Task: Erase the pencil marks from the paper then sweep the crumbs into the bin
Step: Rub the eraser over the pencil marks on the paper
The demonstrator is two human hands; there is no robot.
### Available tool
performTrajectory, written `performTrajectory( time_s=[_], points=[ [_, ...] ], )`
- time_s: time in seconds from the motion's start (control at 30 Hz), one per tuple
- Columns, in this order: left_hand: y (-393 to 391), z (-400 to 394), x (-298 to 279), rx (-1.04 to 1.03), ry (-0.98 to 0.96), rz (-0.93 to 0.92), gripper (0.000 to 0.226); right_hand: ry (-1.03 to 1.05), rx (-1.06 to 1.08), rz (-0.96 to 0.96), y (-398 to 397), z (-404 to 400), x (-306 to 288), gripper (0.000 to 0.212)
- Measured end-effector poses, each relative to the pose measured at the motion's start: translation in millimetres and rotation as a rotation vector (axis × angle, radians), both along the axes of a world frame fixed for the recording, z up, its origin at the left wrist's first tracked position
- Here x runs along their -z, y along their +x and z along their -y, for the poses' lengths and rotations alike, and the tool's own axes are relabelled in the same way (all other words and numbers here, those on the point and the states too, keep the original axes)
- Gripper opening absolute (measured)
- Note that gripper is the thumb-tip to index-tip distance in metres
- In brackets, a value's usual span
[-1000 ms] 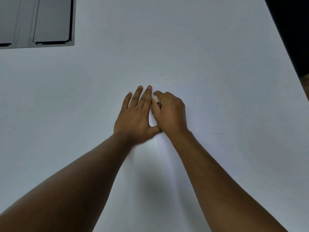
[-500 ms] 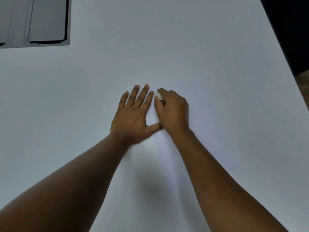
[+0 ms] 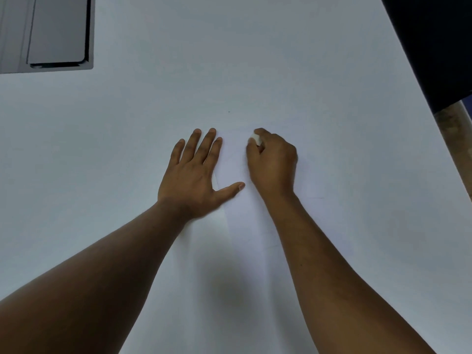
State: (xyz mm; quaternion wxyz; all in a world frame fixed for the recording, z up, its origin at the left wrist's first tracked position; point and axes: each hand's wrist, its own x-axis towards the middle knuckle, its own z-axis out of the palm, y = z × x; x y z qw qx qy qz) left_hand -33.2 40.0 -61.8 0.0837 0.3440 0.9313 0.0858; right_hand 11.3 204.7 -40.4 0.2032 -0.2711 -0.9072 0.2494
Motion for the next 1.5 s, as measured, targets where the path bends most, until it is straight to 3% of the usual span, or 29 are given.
performTrajectory(
  time_s=[0.1, 0.2, 0.37, 0.5, 0.7, 0.83, 0.93, 1.07, 1.2, 1.4, 1.5],
  points=[
    [0.4, -0.1, 0.2, 0.001, 0.006, 0.001, 0.103, 0.077, -0.034, 0.051, -0.8, 7.9, 3.7, 0.024],
    [0.9, -0.1, -0.8, 0.001, 0.011, 0.006, 0.103, 0.106, 0.063, 0.094, 8.8, -15.6, 4.8, 0.023],
    [0.6, -0.7, -2.0, -0.003, 0.013, 0.008, 0.104, 0.012, 0.134, 0.058, 18.3, -41.1, -0.7, 0.017],
    [0.6, 0.6, -1.2, 0.001, 0.016, 0.001, 0.105, -0.039, -0.013, -0.011, 3.0, -7.3, -6.0, 0.026],
    [-0.3, 2.2, 0.6, 0.034, 0.047, -0.015, 0.108, -0.035, -0.189, 0.115, -15.4, 38.8, 0.8, 0.027],
    [0.6, 0.8, -0.4, 0.014, 0.021, -0.003, 0.107, 0.066, -0.065, 0.165, -11.0, 14.4, 0.3, 0.028],
    [0.8, 0.5, -0.5, 0.002, 0.009, 0.006, 0.107, 0.044, 0.021, 0.157, -6.5, -5.6, 1.2, 0.016],
    [0.8, 1.4, 0.9, 0.009, 0.017, -0.006, 0.106, -0.022, -0.041, 0.053, -8.6, 12.3, -2.2, 0.019],
    [0.5, 2.4, 2.1, 0.029, 0.029, -0.017, 0.109, -0.003, -0.142, 0.109, -11.6, 36.9, 0.1, 0.029],
    [1.4, -0.3, -0.8, 0.000, 0.004, 0.006, 0.107, 0.012, 0.128, 0.189, -4.1, -14.2, -0.3, 0.019],
    [1.0, -0.4, -0.9, 0.000, 0.001, 0.008, 0.106, -0.058, 0.112, 0.070, -0.6, -7.3, -4.0, 0.020]
  ],
)
